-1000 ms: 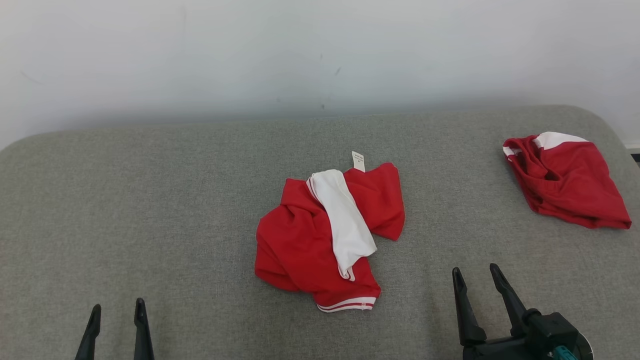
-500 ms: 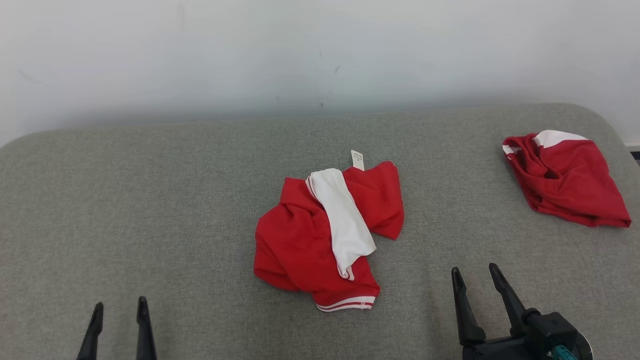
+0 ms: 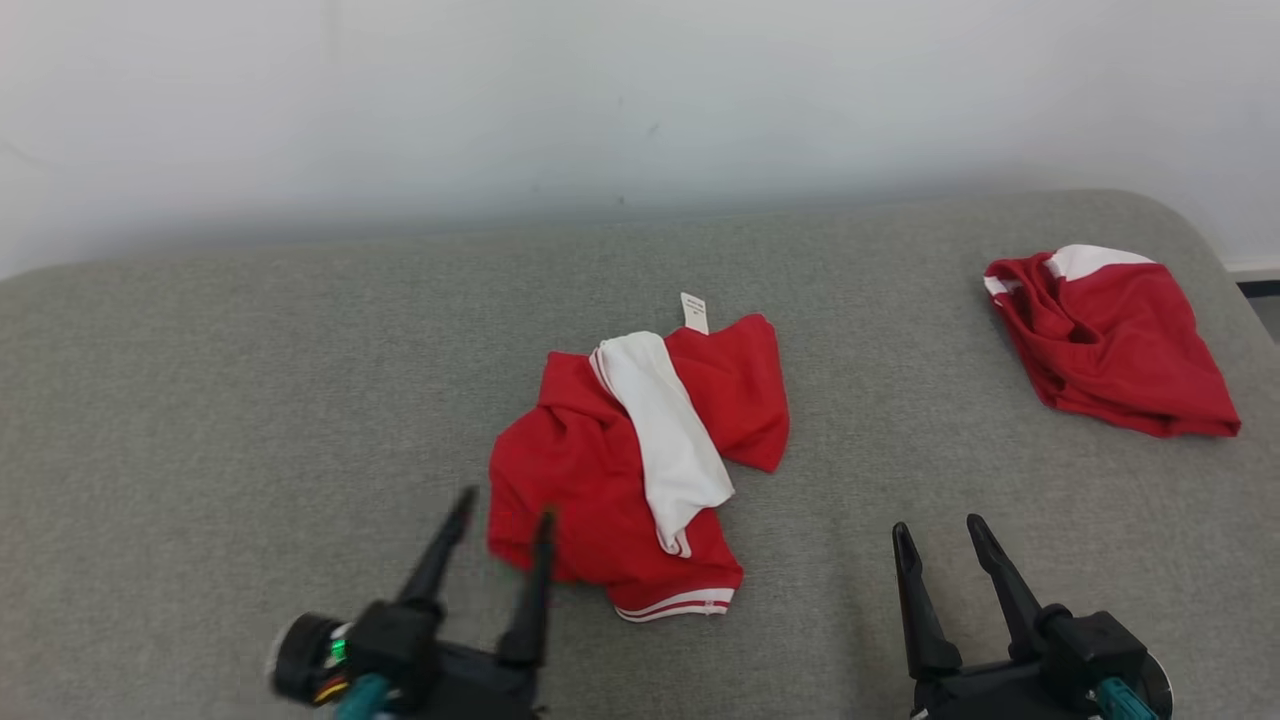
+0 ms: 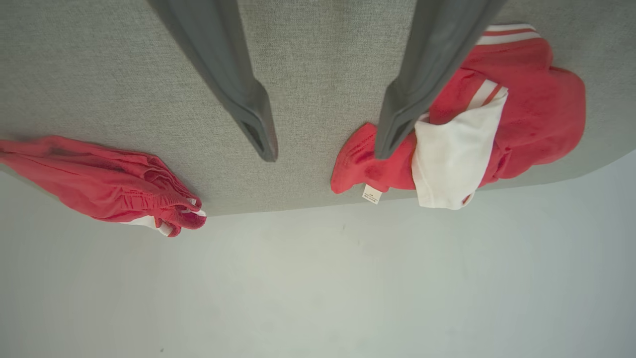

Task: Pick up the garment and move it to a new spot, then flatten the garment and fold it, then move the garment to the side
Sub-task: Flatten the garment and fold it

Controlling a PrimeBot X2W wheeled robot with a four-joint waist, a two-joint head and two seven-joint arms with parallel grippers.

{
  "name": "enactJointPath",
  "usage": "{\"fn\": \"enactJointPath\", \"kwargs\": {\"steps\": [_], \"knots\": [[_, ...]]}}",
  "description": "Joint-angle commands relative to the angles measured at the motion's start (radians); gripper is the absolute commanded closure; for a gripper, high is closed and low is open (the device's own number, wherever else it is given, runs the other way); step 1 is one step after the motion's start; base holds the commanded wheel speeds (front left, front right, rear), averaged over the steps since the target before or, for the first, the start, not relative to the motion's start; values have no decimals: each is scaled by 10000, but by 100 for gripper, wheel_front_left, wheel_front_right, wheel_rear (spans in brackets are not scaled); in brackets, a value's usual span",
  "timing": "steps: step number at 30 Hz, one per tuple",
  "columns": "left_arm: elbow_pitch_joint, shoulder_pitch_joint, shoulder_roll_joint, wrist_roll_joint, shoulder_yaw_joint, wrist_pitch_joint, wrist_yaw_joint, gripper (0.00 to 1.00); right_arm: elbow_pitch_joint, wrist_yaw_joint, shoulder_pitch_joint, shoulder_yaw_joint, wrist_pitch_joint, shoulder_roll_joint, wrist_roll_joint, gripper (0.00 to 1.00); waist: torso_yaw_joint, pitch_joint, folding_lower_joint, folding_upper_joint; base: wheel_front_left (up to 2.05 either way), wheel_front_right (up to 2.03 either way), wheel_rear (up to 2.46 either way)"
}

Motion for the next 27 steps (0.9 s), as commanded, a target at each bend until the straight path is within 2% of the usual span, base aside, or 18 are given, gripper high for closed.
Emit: {"fn": "enactJointPath", "kwargs": {"steps": [1, 6, 12, 18, 22, 27], "knots": [[124, -162, -3, -57, -200, -31, -5, 0, 3, -20, -139, 9, -16, 7, 49, 0, -127, 75, -1, -1, 0, 0, 0], [1249, -1182, 9, -210, -1401, -23, 4, 0, 0, -20, -296, 90, -16, 7, 222, 0, -624, 339, -1, -1, 0, 0, 0], [3059, -2240, 81, -306, -2171, -23, 4, 0, -36, -20, -438, -9, -18, 8, 407, 0, -1449, 817, -1, -1, 0, 0, 0], [4337, -2858, 149, -89, -2152, -23, 108, 0, -81, -20, -547, -44, -18, 11, 626, 0, -1908, 1101, -1, -1, 0, 0, 0], [5225, -3018, 133, -6, -2157, -25, 299, 0, -96, -20, -536, -66, -16, 13, 711, 0, -1986, 1175, -1, -1, 0, 0, 0], [5827, -3243, 66, -164, -2189, -22, 311, 0, -53, -20, -612, -38, -18, 13, 799, 0, -1941, 1144, -1, -1, 0, 0, 0]]}}
